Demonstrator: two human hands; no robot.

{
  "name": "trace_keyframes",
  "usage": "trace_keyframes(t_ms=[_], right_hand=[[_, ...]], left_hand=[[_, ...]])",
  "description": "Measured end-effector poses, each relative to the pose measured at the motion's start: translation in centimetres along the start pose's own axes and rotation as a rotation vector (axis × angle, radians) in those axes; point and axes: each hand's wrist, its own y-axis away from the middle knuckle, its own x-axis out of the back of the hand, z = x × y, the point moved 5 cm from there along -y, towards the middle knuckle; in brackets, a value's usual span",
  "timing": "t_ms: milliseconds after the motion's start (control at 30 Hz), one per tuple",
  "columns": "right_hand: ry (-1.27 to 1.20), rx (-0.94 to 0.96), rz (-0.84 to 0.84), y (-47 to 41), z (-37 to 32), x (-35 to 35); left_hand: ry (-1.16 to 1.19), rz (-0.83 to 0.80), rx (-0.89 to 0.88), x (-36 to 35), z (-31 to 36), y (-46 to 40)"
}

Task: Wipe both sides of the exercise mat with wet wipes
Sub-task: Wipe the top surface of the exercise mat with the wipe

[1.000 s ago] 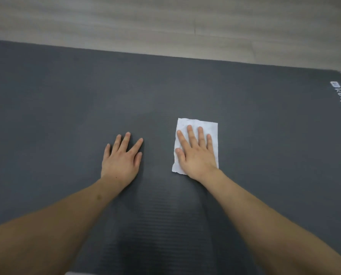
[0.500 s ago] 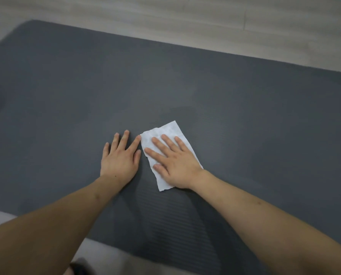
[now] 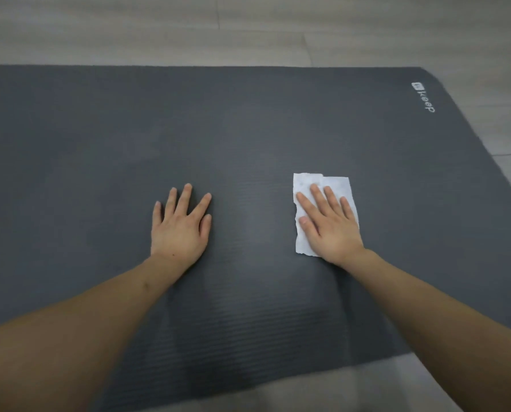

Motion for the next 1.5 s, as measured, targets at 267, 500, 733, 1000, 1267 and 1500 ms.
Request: trace_keyframes(t_ms=[267, 500, 733, 1000, 1267, 1500], right_hand=[[-0.085, -0.397, 0.019, 6.6, 7.5, -0.5], [-0.047, -0.394, 0.005, 7.3, 3.8, -1.7], [0.014, -0.236, -0.019, 5.6, -2.2, -2.0], [0.040, 0.211, -0.047, 0.3, -21.4, -3.4], [0.131, 0.660, -0.088, 0.4, -35.5, -5.6], [0.105, 0.843, -0.071, 1.7, -32.3, -5.3]], left_hand=[[0.014, -0.033, -0.244, -1.0, 9.9, -1.7], [0.031, -0.036, -0.200, -1.0, 5.9, -0.1], [0.041, -0.011, -0.083, -0.7, -1.7, 2.2], [0.015, 0.006, 0.119, 0.4, -10.8, 5.3], [-0.004, 0.014, 0.399, 1.5, -20.3, 12.3], [0.014, 0.045, 0.384, 1.2, -17.9, 12.7]])
